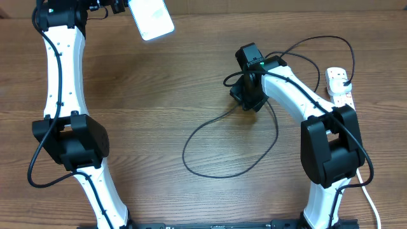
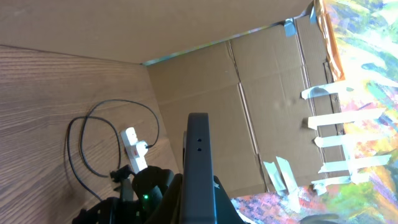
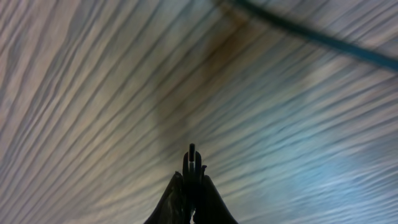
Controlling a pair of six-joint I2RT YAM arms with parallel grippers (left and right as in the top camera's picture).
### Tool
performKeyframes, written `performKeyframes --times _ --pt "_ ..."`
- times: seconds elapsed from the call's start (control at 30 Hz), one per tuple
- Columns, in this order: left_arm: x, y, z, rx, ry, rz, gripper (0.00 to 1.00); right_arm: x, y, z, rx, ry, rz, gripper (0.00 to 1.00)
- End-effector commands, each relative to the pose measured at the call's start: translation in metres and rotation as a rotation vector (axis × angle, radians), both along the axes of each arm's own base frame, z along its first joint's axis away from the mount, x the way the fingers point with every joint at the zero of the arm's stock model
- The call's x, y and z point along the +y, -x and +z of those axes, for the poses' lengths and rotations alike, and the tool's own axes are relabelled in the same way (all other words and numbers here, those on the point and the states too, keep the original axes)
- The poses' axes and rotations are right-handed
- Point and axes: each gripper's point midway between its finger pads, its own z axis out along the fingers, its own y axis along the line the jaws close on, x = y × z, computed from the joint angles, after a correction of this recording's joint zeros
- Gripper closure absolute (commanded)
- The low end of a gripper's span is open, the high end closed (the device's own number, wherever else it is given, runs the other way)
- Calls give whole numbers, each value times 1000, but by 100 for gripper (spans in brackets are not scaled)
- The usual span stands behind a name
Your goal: Plug charger to phone and switch on socket
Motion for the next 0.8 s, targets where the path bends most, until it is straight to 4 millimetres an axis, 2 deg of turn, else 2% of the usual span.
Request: performKeyframes --times 0.0,0.17,0.5,0.77 --pt "-1 5 9 -43 -4 -19 96 -29 -9 -2 -59 160 -25 96" --pt "-2 6 9 -41 -3 -20 96 -38 -11 -14 -86 207 -37 96" --pt "-2 6 8 -39 -3 -20 96 -47 -2 -57 -68 242 -39 96" --pt "-2 5 8 -39 -5 -16 96 -55 -7 -61 -112 288 -51 96"
